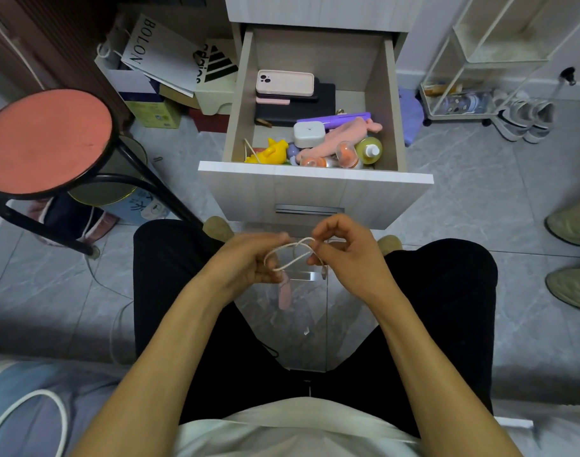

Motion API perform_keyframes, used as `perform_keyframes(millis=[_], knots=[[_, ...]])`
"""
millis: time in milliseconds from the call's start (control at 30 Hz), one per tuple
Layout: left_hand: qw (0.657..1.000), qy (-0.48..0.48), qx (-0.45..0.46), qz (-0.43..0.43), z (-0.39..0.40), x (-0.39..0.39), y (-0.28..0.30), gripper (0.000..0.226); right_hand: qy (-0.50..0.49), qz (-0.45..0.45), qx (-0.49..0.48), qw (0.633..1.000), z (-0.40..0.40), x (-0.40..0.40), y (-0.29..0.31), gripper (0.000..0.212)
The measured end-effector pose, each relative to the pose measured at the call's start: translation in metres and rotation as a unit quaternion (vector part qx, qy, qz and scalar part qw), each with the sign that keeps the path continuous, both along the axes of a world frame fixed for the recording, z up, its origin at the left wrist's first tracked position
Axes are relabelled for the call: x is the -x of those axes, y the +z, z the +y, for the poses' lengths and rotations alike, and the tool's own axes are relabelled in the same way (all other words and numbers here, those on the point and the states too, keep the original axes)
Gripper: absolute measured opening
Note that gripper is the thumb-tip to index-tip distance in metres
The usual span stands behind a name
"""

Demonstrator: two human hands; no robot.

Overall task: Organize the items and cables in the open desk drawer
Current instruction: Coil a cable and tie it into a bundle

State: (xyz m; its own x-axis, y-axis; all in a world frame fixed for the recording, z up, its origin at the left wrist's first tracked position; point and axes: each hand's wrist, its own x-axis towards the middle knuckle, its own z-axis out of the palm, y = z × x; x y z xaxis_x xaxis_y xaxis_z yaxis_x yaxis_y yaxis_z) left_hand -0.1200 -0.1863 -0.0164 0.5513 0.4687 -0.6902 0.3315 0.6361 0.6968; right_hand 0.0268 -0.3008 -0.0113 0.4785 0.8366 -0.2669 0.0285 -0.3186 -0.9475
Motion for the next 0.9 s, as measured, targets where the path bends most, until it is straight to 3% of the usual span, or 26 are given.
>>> perform_keyframes(millis=[67, 100, 267, 467, 633, 800, 900], knots=[[0.996, -0.064, -0.045, 0.036, -0.001, 0.001, 0.000, 0.016, 0.002, 0.003, 0.000, 1.000, -0.002, -0.001, 0.000, 0.012], [0.996, -0.050, -0.063, 0.049, 0.000, 0.000, -0.002, 0.014, -0.003, 0.006, 0.000, 1.000, -0.002, 0.000, -0.001, 0.011], [0.985, 0.170, -0.019, 0.028, 0.005, -0.001, -0.011, 0.019, -0.042, 0.002, 0.010, 0.999, -0.003, 0.002, -0.007, 0.012], [0.982, 0.171, -0.033, 0.068, 0.001, -0.004, -0.016, 0.015, -0.040, -0.002, 0.004, 0.999, -0.001, 0.000, -0.009, 0.019], [0.958, 0.279, -0.055, 0.041, 0.002, -0.006, -0.012, 0.013, -0.069, 0.027, 0.010, 0.997, -0.002, -0.003, -0.011, 0.012], [0.974, 0.217, -0.049, 0.044, 0.001, -0.010, -0.013, 0.009, -0.111, 0.053, 0.021, 0.992, -0.003, -0.003, -0.011, 0.013], [0.977, 0.174, -0.084, 0.094, 0.004, -0.006, -0.020, 0.020, -0.123, 0.108, -0.001, 0.986, -0.002, -0.005, -0.006, 0.012]])
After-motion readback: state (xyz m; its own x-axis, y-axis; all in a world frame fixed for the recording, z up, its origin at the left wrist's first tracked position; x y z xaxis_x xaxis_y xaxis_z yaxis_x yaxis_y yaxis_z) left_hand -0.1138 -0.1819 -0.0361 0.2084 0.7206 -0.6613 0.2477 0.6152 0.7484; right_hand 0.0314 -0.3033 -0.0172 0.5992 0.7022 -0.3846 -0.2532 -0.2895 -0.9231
